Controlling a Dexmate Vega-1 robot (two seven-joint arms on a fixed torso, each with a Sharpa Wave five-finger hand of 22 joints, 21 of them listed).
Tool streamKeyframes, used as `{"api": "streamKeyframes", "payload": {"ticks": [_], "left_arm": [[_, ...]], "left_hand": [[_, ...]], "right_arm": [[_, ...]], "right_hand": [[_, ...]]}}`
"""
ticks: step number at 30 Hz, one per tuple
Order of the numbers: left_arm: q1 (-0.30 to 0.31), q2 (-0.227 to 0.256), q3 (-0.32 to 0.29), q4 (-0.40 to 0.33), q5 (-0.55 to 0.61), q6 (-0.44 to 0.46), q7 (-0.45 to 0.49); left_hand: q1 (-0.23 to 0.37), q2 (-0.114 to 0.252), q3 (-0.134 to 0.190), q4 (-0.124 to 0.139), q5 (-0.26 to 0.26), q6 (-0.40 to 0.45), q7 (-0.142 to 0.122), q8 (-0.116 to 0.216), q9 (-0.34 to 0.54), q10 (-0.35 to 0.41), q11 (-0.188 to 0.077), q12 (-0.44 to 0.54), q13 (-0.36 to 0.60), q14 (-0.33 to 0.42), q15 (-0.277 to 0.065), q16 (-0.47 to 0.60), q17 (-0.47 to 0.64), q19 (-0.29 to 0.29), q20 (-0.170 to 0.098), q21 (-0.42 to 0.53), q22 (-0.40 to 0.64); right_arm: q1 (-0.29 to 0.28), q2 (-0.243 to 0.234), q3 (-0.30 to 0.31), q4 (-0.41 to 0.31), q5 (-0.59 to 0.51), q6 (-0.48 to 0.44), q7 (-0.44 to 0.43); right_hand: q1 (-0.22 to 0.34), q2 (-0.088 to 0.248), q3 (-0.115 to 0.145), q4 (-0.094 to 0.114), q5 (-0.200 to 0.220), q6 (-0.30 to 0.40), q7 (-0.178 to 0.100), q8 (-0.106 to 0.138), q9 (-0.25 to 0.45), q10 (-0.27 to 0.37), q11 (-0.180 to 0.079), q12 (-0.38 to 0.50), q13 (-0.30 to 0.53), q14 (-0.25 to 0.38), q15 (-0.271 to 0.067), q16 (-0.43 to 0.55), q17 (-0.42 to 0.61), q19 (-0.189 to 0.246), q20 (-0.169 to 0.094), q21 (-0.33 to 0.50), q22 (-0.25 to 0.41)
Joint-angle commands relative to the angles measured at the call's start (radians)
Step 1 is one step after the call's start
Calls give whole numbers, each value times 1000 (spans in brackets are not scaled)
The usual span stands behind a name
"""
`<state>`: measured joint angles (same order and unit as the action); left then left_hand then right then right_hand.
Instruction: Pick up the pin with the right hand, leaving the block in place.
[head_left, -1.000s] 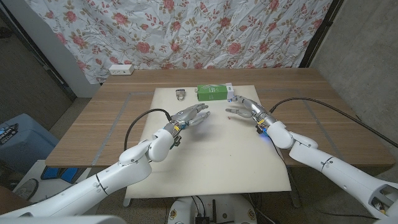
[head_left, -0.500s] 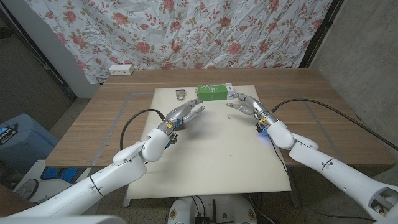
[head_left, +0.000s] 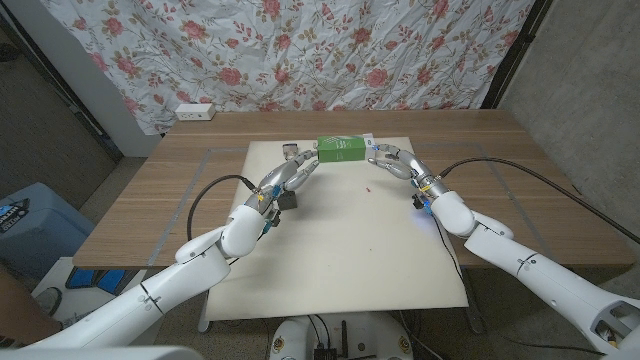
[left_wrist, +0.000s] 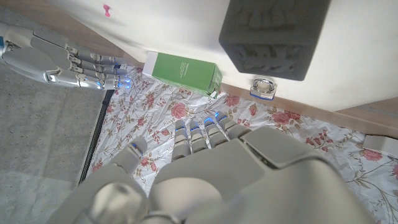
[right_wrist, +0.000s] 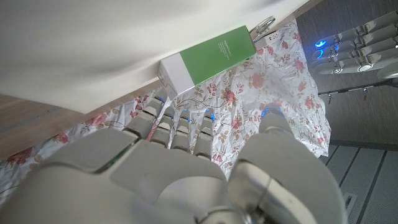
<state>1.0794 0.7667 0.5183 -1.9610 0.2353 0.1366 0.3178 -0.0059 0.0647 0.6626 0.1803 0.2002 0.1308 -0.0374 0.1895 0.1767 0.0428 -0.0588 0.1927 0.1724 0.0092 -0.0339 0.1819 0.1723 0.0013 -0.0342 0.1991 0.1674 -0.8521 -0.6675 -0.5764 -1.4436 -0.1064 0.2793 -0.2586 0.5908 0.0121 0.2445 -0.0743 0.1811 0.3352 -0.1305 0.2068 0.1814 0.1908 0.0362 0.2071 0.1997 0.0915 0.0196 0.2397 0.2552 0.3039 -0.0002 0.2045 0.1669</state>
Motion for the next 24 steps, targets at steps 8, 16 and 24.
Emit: {"api": "streamKeyframes", "payload": {"ticks": [8,16,24], "left_arm": [[21,-26,-80,136,-157,-190,58],[4,-66,-95,231,-214,-272,75],[-33,-103,-97,342,-281,-378,46]], "left_hand": [[13,119,10,-3,0,9,2,0,0,6,-2,3,2,13,-18,2,0,12,-67,7,3],[15,117,13,-5,0,7,5,-2,-1,7,1,3,2,16,-14,2,-1,19,-62,7,3],[16,116,16,-7,0,5,6,-4,-1,5,2,1,2,18,-10,1,-1,30,-54,9,3]], "right_arm": [[-7,28,37,-15,121,-47,31],[22,59,34,3,161,-62,45],[17,98,42,-5,210,-77,24]], "right_hand": [[-41,14,-5,17,-1,-47,5,-22,-1,-10,9,-7,1,0,2,-1,0,5,3,-6,0],[-58,26,-6,23,0,-52,13,-23,-2,-1,11,-4,0,7,-2,1,0,13,2,-6,0],[-77,38,-9,32,0,-63,17,-26,-2,3,10,-3,-1,11,-5,3,0,13,1,-9,0]]}}
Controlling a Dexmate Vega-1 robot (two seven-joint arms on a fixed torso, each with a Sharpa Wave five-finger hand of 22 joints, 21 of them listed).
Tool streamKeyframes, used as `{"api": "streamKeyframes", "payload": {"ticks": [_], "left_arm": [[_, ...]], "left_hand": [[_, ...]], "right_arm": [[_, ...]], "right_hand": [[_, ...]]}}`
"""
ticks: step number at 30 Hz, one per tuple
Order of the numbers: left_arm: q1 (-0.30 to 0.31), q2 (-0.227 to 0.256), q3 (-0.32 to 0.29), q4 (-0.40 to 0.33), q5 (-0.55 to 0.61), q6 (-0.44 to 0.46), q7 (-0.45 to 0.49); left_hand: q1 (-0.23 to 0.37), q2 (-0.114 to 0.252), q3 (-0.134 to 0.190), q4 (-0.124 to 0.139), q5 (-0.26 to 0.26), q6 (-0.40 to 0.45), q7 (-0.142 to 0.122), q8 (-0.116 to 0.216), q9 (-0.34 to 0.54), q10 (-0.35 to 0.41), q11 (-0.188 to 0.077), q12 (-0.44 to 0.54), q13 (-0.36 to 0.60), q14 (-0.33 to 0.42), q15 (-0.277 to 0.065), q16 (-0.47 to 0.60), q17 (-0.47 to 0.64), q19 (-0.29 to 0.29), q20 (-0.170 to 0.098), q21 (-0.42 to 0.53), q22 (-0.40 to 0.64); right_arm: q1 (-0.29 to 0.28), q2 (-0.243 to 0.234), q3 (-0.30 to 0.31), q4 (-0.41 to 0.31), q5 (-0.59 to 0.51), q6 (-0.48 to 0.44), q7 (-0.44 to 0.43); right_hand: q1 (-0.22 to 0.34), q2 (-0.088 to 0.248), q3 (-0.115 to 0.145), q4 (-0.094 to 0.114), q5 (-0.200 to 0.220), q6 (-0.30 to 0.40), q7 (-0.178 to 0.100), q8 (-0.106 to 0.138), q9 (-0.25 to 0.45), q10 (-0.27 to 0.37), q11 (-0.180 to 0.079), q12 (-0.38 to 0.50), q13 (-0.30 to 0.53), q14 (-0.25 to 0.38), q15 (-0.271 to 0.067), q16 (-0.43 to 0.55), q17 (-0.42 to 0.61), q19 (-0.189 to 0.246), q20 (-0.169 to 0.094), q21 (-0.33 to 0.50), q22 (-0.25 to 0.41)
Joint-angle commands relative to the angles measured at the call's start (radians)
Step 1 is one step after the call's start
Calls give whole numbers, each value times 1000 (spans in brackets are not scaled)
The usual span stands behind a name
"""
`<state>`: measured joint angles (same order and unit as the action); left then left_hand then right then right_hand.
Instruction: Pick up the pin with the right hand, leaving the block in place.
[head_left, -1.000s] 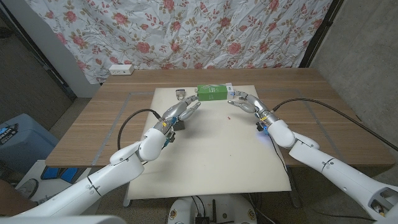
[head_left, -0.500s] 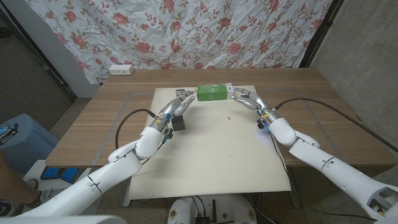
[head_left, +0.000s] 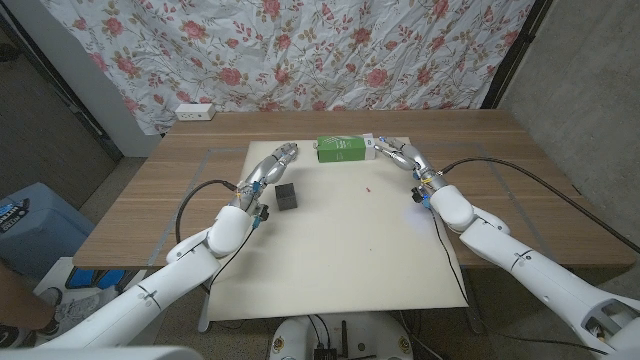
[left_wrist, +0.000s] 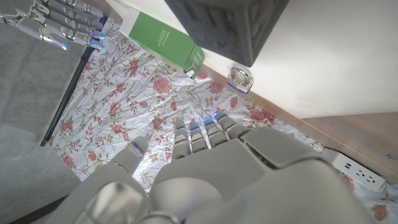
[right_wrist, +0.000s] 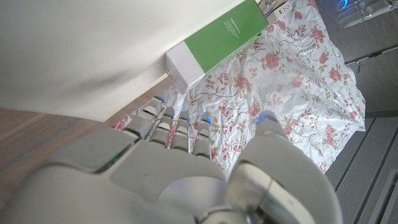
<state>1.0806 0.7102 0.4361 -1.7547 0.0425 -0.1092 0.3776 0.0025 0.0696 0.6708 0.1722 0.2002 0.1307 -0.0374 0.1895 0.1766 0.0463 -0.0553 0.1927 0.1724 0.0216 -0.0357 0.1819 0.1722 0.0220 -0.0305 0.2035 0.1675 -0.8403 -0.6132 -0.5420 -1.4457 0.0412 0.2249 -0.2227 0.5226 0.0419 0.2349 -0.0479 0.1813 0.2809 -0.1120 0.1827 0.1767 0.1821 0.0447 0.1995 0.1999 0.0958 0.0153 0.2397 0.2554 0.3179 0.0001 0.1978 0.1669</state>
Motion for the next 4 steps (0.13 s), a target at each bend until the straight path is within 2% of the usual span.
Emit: {"api": "streamKeyframes", "payload": {"ticks": [1,3,4], "left_arm": [[-44,-57,-12,157,-95,-145,-16],[-51,-64,-10,177,-100,-169,-18],[-56,-75,-9,193,-104,-189,-13]], "left_hand": [[8,111,9,1,0,4,6,-4,-1,2,-1,1,2,5,-8,1,-1,10,-58,5,2],[8,111,9,1,-1,4,7,-5,-1,2,-1,1,2,5,-8,0,-1,11,-57,5,2],[8,111,9,0,-1,4,7,-5,-1,2,-1,1,2,6,-7,0,-1,11,-57,5,2]], "right_arm": [[1,47,7,-14,62,-33,-21],[-1,49,6,-21,63,-38,-27],[-7,48,4,-51,54,-63,-39]], "right_hand": [[-11,9,1,6,0,-9,0,-2,3,12,2,5,-1,7,0,3,0,0,2,-2,0],[-15,11,0,8,0,-8,1,-1,3,15,3,6,-1,8,1,3,0,0,4,-2,0],[-19,13,-1,9,0,-7,5,0,3,16,4,6,-1,9,3,4,0,-1,5,-3,0]]}}
